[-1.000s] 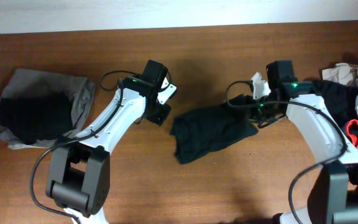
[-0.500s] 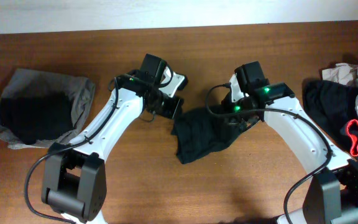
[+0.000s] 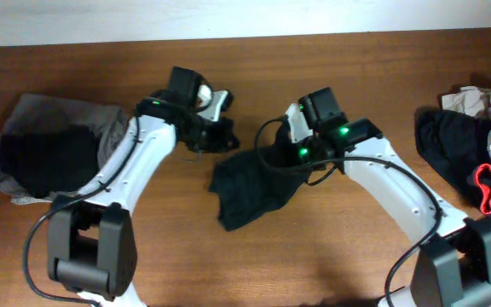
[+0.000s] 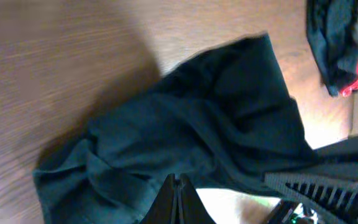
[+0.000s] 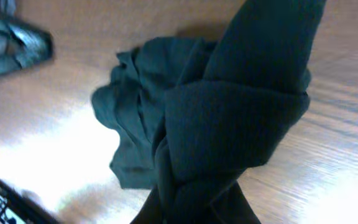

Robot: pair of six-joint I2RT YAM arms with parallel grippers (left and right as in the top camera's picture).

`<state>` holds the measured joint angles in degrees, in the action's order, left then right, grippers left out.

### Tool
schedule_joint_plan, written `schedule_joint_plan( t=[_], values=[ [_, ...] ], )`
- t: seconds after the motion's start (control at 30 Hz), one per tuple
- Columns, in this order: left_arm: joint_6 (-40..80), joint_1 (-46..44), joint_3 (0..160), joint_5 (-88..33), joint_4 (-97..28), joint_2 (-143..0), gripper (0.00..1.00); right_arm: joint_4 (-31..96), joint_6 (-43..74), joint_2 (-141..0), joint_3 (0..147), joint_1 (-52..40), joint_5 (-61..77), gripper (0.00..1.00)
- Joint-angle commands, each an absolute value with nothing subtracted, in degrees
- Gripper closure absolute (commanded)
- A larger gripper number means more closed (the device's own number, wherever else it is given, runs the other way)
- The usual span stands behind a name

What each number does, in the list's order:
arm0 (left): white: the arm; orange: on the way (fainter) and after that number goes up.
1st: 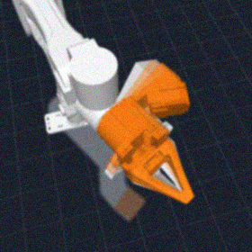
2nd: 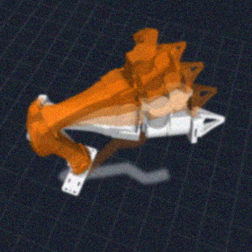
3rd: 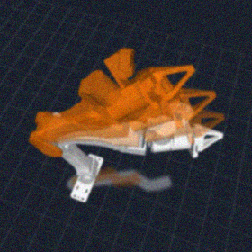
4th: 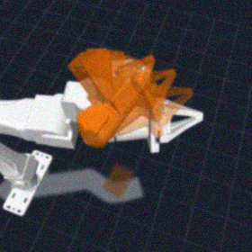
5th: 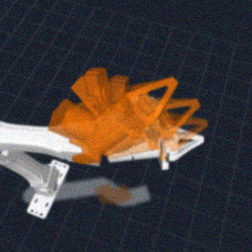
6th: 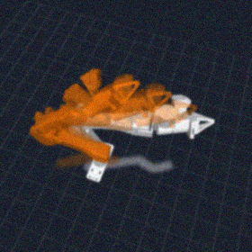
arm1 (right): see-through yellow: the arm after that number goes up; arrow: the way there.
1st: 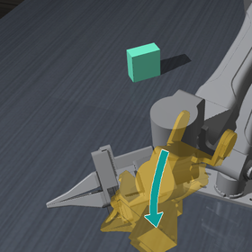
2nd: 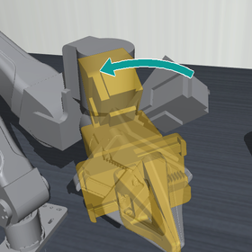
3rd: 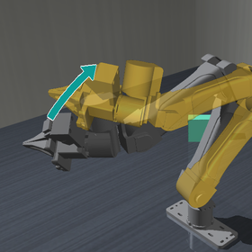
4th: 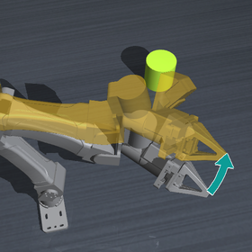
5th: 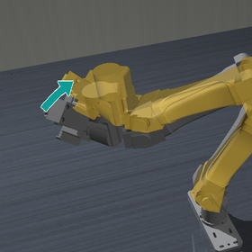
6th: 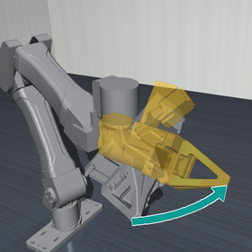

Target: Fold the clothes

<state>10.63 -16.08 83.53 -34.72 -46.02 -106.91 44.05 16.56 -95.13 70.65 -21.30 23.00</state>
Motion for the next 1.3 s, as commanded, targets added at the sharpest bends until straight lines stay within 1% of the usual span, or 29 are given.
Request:
schedule_joint_plan(
  t=[0.0, 0.1, 0.2, 0.37, 0.4, 0.5, 0.6, 0.93, 1.07, 1.2, 1.27],
  values=[
    [11.6, -13.8, 83.5, -36.8, -48.9, -105.5, 0.99, 44.0, 17.6, -97.3, 71.5, -22.8, 21.7, 0.96],
    [11.7, -13.5, 83.4, -40.4, -50.7, -105.5, 0.99, 43.9, 18.7, -97.4, 71.5, -22.4, 17.9, 0.96],
    [14.7, -14.3, 82.8, -42.3, -49.8, -105.5, 0.99, 43.9, 20.1, -97.3, 71.5, -20.6, 15.9, 0.96],
    [24.0, -17.9, 78.0, -42.5, -40.8, -105.9, 1.0, 45.8, 20.0, -96.5, 71.8, -15.6, 16.3, 0.96],
    [26.7, -19.4, 75.5, -42.8, -37.3, -106.1, 1.0, 46.7, 20.0, -96.0, 72.1, -14.1, 16.3, 0.96],
    [30.3, -21.8, 71.1, -44.8, -30.0, -106.6, 1.0, 47.4, 19.8, -94.9, 72.4, -13.0, 16.3, 0.96],
    [32.8, -22.9, 69.3, -45.3, -25.6, -108.0, 1.0, 48.1, 18.9, -94.5, 72.4, -13.6, 16.2, 0.96],
    [33.0, -26.3, 69.2, -45.0, -25.5, -114.5, 1.0, 49.2, 18.9, -94.4, 74.5, -14.3, 16.3, 0.96],
    [33.5, -26.6, 69.2, -42.4, -23.5, -117.9, 1.0, 50.3, 18.3, -94.4, 75.2, -14.7, 21.1, 0.96],
    [34.6, -26.6, 69.2, -42.0, -17.6, -121.2, 1.0, 50.3, 18.3, -94.4, 75.2, -18.1, 22.1, 0.96],
    [34.8, -26.6, 69.2, -43.9, -15.8, -122.1, 1.0, 50.1, 18.3, -94.4, 75.2, -21.3, 21.8, 0.96]
  ],
)
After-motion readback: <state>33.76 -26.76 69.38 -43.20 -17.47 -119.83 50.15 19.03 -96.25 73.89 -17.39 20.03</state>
